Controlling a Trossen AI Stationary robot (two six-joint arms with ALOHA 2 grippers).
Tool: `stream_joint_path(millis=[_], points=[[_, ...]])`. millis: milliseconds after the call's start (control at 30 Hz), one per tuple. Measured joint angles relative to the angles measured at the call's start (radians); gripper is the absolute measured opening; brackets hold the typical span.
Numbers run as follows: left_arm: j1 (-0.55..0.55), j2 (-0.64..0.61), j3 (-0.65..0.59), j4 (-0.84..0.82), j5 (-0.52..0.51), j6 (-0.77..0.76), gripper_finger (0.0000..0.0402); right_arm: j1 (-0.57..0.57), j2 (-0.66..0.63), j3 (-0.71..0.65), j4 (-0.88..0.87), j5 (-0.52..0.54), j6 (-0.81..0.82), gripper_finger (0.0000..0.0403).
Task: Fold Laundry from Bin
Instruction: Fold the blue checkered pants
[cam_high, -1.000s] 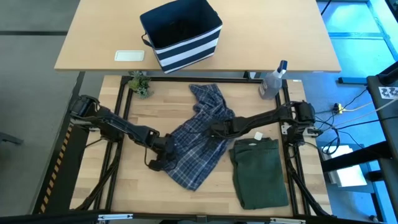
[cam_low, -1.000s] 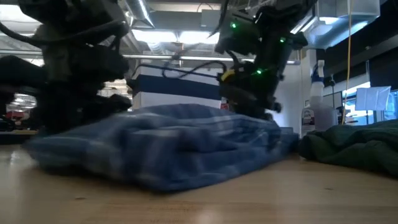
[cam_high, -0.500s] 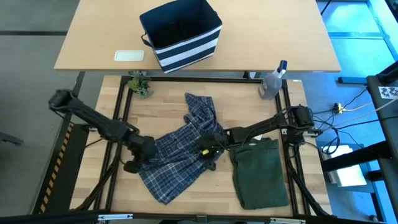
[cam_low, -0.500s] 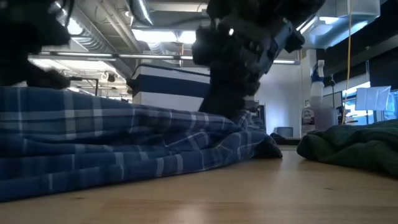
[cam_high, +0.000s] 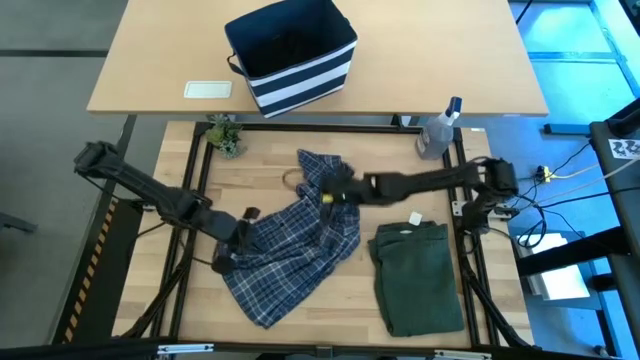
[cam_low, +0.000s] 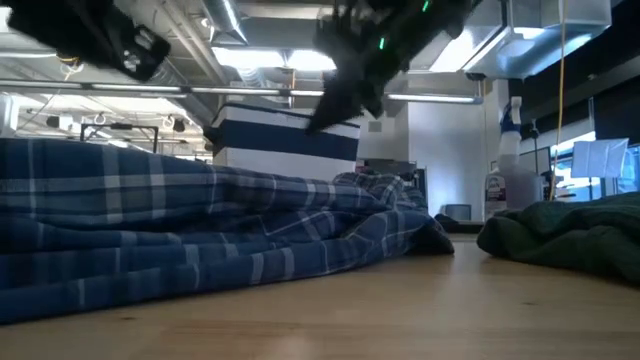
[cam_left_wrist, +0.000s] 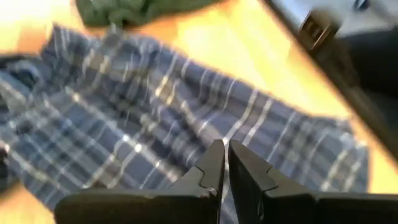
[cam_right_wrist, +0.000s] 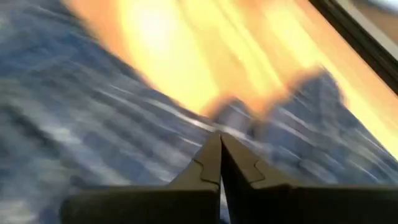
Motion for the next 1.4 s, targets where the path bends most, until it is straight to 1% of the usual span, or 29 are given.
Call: stream_joint_path(millis=[67, 200, 267, 367, 433, 533, 633, 700, 767, 833, 900, 1033, 1133, 1233, 1400], points=[[0.013, 0.057, 0.0, 0.02, 0.002, 0.008, 0.0018, -0.066, 0.007, -0.004, -0.062, -0.014, 0.004, 0.0003], [0.045, 0.187, 0.0, 0.046, 0.004, 0.021, 0.0018, -0.182, 0.044, -0.004, -0.109, -0.112, -0.009, 0.0003], [0.061, 0.246, 0.0, 0.067, 0.015, 0.034, 0.0018, -0.222, 0.058, -0.004, -0.107, -0.158, -0.057, 0.0003], [0.094, 0.33, 0.0, 0.114, 0.061, 0.047, 0.0018, -0.268, 0.059, -0.003, -0.101, -0.197, -0.142, 0.0009], [0.118, 0.378, 0.001, 0.125, 0.107, 0.045, 0.0018, -0.295, 0.059, -0.002, -0.093, -0.207, -0.19, 0.0027], [0.147, 0.441, 0.001, 0.124, 0.169, 0.02, 0.0018, -0.332, 0.063, -0.002, -0.052, -0.257, -0.238, 0.0068], [0.159, 0.492, 0.001, 0.109, 0.23, -0.014, 0.0018, -0.36, 0.095, -0.001, -0.034, -0.293, -0.266, 0.0104], [0.158, 0.515, 0.003, 0.08, 0.275, -0.027, 0.0018, -0.373, 0.129, -0.002, -0.032, -0.327, -0.269, 0.0118], [0.146, 0.523, 0.007, 0.033, 0.296, -0.05, 0.0018, -0.381, 0.16, -0.003, -0.031, -0.344, -0.27, 0.0122], [0.133, 0.525, 0.009, -0.01, 0.302, -0.07, 0.0018, -0.387, 0.191, -0.002, -0.034, -0.313, -0.269, 0.0118], [0.12, 0.523, 0.008, -0.052, 0.318, -0.093, 0.0018, -0.386, 0.214, -0.003, -0.069, -0.249, -0.264, 0.0108], [0.089, 0.515, 0.007, -0.095, 0.344, -0.123, 0.0018, -0.385, 0.212, -0.002, -0.173, -0.121, -0.204, 0.0078], [0.074, 0.512, 0.006, -0.11, 0.344, -0.135, 0.0018, -0.384, 0.192, -0.003, -0.288, -0.102, -0.163, 0.0055], [0.067, 0.512, 0.006, -0.118, 0.345, -0.153, 0.0018, -0.363, 0.175, -0.002, -0.425, -0.11, -0.122, 0.0037], [0.066, 0.512, 0.006, -0.124, 0.343, -0.159, 0.0018, -0.282, 0.163, -0.003, -0.63, -0.108, -0.064, 0.0024]])
